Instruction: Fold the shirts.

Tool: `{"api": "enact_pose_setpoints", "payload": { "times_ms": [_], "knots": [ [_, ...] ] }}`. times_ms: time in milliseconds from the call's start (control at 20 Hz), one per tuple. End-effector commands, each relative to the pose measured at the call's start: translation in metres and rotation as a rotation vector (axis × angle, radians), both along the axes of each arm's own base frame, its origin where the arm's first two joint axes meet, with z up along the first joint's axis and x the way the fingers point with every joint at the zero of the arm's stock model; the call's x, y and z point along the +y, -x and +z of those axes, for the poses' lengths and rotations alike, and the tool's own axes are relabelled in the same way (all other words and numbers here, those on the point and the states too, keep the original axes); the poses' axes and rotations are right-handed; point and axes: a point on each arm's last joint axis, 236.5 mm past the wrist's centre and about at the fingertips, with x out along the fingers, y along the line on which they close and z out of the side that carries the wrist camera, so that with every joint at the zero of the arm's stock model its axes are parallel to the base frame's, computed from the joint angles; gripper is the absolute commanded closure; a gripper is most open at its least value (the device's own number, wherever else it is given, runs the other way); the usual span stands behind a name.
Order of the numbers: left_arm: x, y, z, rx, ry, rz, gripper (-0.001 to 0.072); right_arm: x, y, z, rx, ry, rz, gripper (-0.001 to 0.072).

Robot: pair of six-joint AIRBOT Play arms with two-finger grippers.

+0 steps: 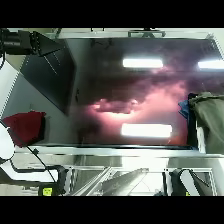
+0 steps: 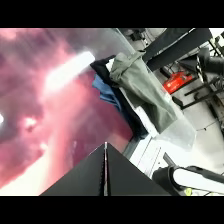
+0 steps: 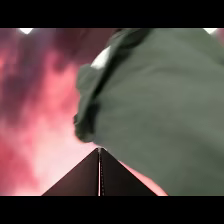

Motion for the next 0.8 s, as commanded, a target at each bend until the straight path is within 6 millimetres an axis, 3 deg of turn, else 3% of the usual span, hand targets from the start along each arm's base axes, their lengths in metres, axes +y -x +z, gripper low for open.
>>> {"api": "enact_pose_setpoints", "payload": {
  "times_ms": [0,100,200,300,400,500,600,750],
  "knots": [
    [0.01,-0.008,-0.018,0.037,-0.07,0.052,0.07,0.078,-0.044,-0.005,-0.016,-0.097,0.262,0.0688],
    [0.011,-0.009,-0.033,0.084,-0.061,0.083,0.0699,0.124,-0.054,-0.014,0.011,-0.079,0.428,0.0689],
    [0.008,0.001,-0.061,0.145,-0.046,0.091,0.0699,0.184,-0.055,-0.026,0.035,-0.026,0.663,0.0689],
    [0.004,0.025,-0.105,0.241,-0.026,0.105,0.0699,0.238,-0.037,-0.051,0.093,-0.01,0.865,0.0689],
    [-0.002,0.058,-0.153,0.335,-0.01,0.125,0.0699,0.28,-0.009,-0.079,0.159,-0.007,1.03,0.0689],
    [-0.008,0.092,-0.193,0.401,-0.005,0.142,0.07,0.301,0.013,-0.103,0.207,0.011,1.158,0.0688],
    [-0.011,0.117,-0.219,0.446,-0.016,0.146,0.07,0.306,0.023,-0.117,0.246,0.003,1.193,0.0688],
    [-0.008,0.133,-0.235,0.461,-0.064,0.148,0.0699,0.306,0.022,-0.117,0.246,0.002,1.191,0.0688]
  ]
}}
